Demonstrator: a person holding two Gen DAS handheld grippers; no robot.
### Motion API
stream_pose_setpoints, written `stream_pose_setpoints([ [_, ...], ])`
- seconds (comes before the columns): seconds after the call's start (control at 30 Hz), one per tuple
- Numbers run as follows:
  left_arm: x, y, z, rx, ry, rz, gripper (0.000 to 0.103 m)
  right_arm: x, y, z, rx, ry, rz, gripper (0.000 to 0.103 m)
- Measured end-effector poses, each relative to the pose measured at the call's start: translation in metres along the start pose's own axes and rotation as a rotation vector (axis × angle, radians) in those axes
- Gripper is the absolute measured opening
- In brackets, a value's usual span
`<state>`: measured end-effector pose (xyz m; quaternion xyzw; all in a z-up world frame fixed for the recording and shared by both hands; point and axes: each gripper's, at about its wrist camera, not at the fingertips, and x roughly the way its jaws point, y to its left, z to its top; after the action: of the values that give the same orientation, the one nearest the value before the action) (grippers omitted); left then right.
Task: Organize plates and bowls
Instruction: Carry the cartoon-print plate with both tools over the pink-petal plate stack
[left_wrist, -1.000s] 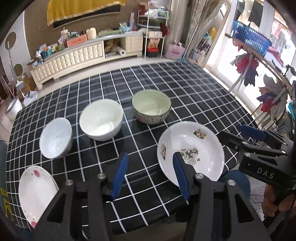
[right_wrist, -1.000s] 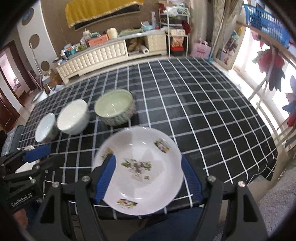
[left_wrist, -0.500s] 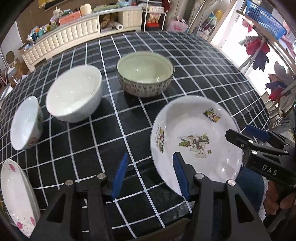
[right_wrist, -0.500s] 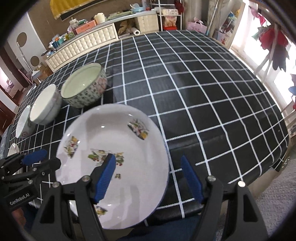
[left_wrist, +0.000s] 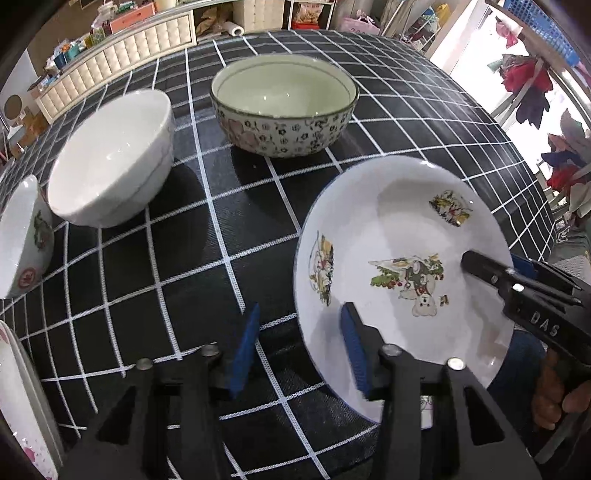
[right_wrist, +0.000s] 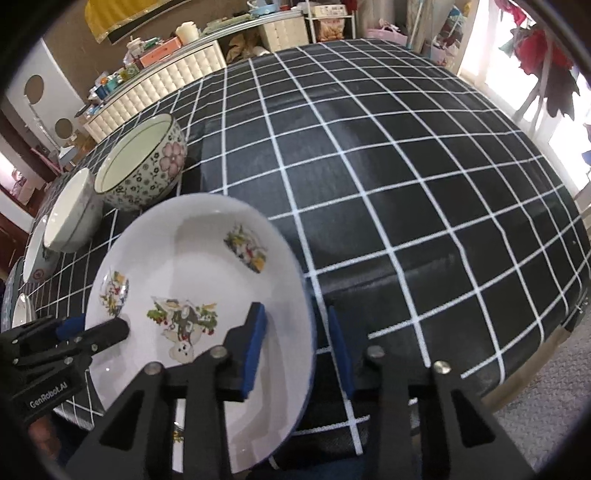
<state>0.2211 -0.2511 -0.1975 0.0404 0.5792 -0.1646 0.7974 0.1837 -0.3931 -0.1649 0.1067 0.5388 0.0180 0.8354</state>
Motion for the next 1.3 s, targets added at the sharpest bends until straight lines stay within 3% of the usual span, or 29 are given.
stream_pose_setpoints([
  [0.07, 0.001, 0.000, 0.001, -0.013, 0.001, -0.034, 0.031, -0.002, 0.002, -0.002, -0.015, -0.003, 0.011, 0.031],
  [0.2, 0.000, -0.006, 0.000, 0.005, -0.007, -0.033, 0.021, -0.004, -0.002, -0.004, -0.007, -0.008, 0.014, 0.030],
  [0.63, -0.015, 0.001, -0.007, 0.003, -0.045, 0.020, 0.019, -0.004, 0.039, -0.003, -0.050, -0.009, 0.026, 0.029],
  [0.73, -0.027, 0.007, -0.011, 0.016, -0.091, 0.052, 0.018, -0.008, 0.054, -0.005, -0.069, -0.020, 0.031, 0.029],
  [1.3, -0.100, 0.101, -0.061, -0.105, -0.166, 0.136, 0.018, -0.023, 0.166, -0.022, -0.222, -0.049, 0.122, 0.028],
])
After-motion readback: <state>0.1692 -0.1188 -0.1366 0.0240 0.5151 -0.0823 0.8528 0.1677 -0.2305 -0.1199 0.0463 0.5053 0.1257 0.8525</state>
